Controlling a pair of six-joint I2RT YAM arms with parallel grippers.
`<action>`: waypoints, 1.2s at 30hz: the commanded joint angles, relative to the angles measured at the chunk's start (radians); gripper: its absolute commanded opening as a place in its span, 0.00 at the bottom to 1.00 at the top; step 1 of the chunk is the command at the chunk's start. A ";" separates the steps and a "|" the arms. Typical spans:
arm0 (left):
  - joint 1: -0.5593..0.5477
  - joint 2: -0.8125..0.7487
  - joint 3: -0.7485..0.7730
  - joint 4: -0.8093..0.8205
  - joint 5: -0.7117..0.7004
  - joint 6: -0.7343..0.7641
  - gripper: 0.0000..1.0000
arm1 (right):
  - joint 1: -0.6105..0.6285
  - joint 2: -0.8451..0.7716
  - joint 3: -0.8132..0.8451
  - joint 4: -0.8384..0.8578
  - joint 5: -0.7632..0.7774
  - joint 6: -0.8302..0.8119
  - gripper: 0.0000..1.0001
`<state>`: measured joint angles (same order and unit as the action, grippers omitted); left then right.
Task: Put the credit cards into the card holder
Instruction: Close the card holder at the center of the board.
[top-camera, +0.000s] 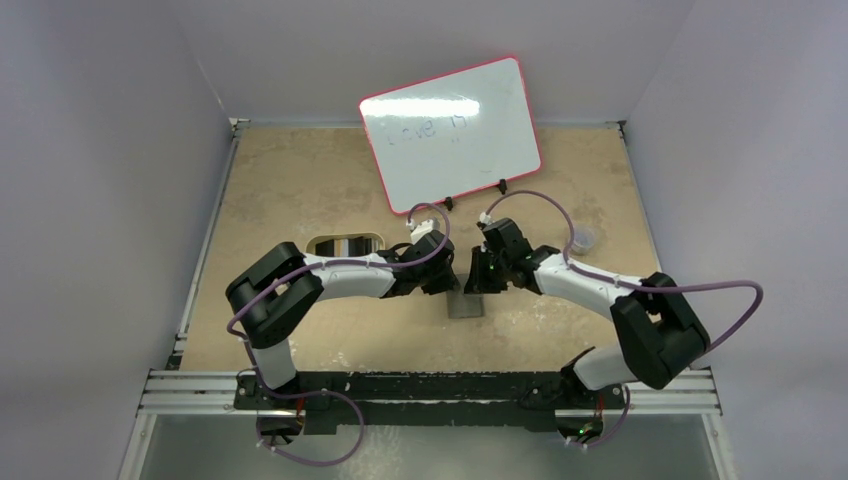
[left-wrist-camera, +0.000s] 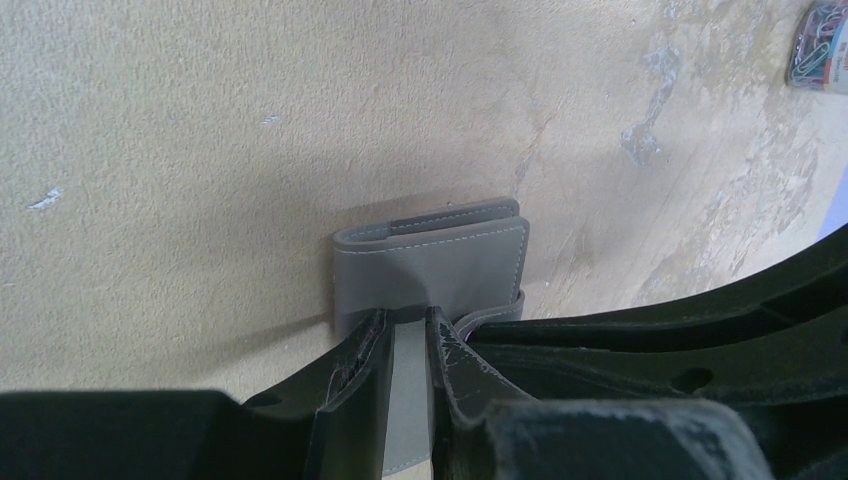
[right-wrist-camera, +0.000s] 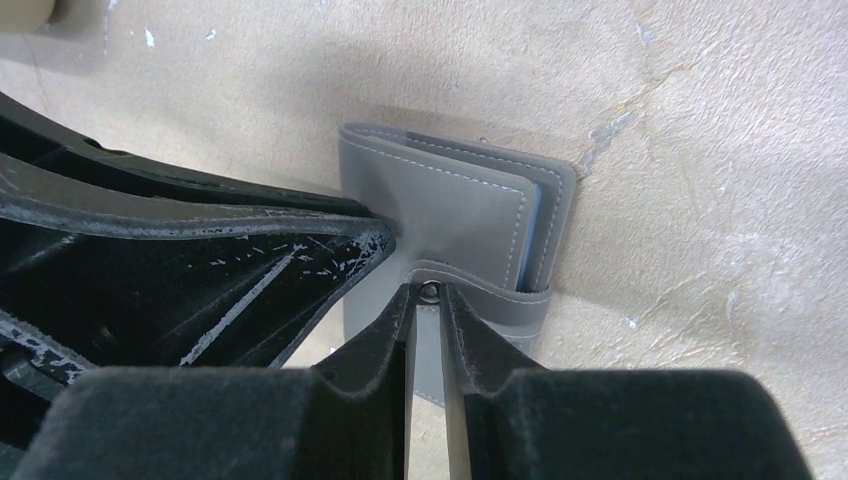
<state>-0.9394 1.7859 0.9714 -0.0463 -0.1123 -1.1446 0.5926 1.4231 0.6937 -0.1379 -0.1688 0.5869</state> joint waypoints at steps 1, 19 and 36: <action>-0.010 0.049 -0.006 -0.042 -0.032 -0.003 0.18 | 0.032 0.048 0.024 -0.207 0.034 -0.007 0.17; -0.010 0.038 -0.002 -0.044 -0.026 0.007 0.18 | 0.043 0.034 0.101 -0.289 0.049 -0.037 0.18; -0.013 0.031 -0.001 -0.045 -0.030 0.004 0.18 | 0.007 -0.146 0.061 -0.186 0.157 0.101 0.30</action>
<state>-0.9440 1.7916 0.9779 -0.0456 -0.1200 -1.1419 0.6163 1.3090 0.7795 -0.3756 -0.0586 0.6498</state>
